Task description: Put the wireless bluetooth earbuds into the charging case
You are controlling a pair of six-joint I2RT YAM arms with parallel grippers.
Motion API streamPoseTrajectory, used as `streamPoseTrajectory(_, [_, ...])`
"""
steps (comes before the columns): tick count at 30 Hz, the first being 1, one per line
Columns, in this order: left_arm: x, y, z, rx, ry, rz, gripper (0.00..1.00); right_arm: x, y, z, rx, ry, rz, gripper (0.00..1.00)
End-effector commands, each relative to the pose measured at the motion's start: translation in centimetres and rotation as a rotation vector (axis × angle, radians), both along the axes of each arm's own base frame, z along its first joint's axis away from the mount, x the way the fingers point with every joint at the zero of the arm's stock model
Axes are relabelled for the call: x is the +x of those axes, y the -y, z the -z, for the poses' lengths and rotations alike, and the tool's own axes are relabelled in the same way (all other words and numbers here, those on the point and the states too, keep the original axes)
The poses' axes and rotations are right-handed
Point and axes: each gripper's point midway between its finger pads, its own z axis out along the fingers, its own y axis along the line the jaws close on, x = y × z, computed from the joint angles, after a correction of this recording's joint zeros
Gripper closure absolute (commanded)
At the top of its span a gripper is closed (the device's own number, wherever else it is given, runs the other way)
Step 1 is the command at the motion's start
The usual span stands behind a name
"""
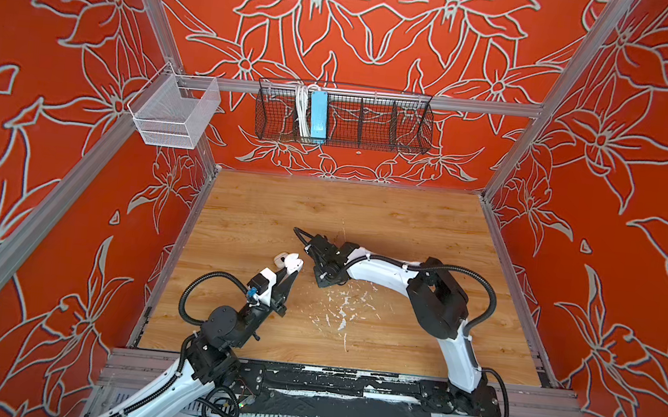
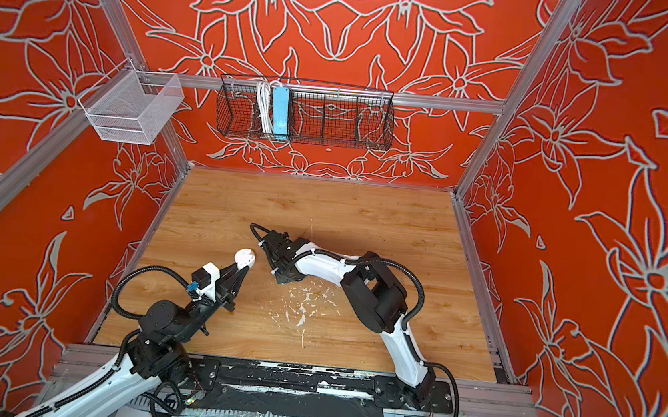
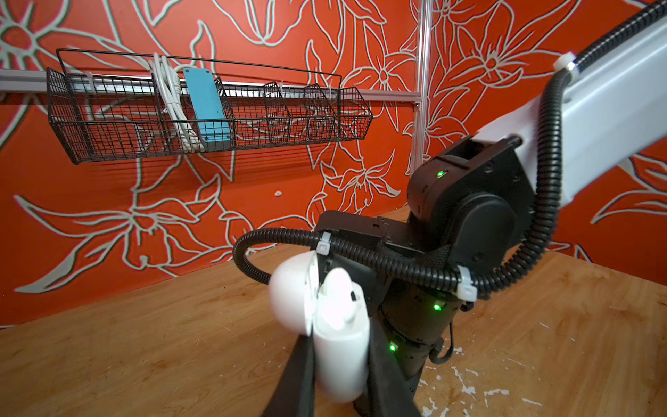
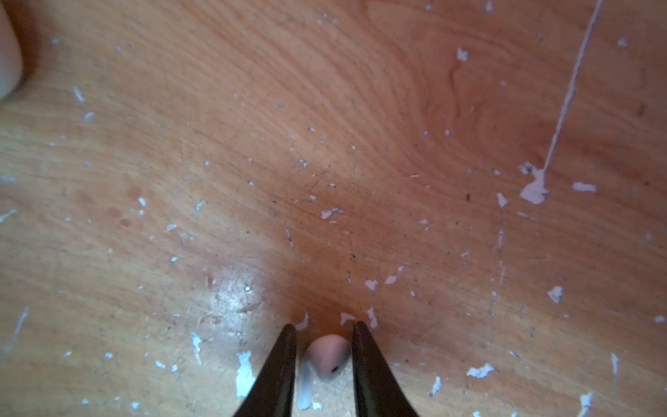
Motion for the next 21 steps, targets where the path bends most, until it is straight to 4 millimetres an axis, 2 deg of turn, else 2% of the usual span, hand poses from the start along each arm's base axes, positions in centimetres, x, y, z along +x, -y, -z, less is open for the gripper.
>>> streamPoseTrajectory(1, [-0.13,-0.05,-0.4,-0.02,0.015,0.002,1.0,-0.72,0.71,0.51,-0.031,-0.038,0.004,0.7])
streamPoseTrajectory(15, [-0.12,-0.04,-0.39,-0.021,0.013,0.002,1.0,-1.05,0.9,-0.06,-0.039,-0.03,0.001,0.7])
streamPoseTrajectory(21, [-0.12,-0.04,-0.41,-0.021,0.014,0.002,1.0,-1.1,0.88,-0.11,-0.04,-0.029,0.001,0.74])
